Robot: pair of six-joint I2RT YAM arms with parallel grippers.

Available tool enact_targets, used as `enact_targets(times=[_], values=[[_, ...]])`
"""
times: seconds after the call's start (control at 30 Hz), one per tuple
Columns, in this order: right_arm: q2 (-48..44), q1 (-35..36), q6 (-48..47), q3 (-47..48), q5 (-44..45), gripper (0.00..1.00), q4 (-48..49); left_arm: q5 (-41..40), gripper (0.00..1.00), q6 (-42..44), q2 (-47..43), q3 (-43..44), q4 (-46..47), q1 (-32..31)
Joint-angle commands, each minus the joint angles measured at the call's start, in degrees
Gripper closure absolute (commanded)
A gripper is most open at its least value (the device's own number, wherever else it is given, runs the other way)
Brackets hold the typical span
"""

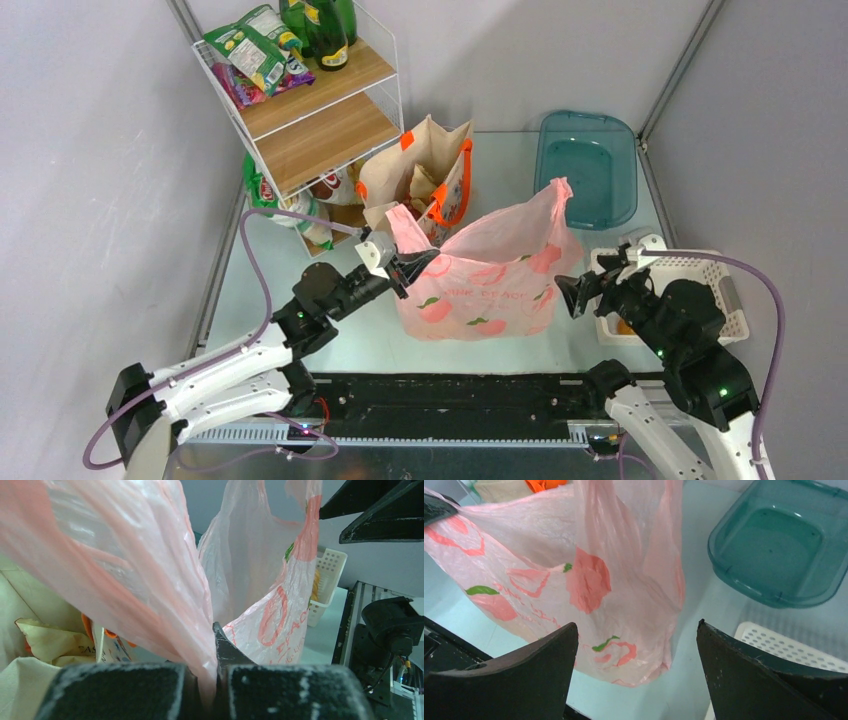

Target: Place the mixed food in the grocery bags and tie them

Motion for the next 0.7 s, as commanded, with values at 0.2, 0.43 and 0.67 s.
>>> enact_targets(times=[0.2,0.43,0.67], values=[[11.9,-0.6,10.8,6.5,-10.7,0.23,15.4,0.6,1.0,1.8,-0.9,0.7,2.2,0.3],[16.6,-0.7,17.0,8.1,-8.9,0.38,22.3,0.7,1.0,1.9,-0.5,1.1,2.2,0.3],[18.2,-0.8,18.0,11.6,-6.2,0.57,25.8,1.1,1.0,1.9,0.0,1.5,2.2,0.3]])
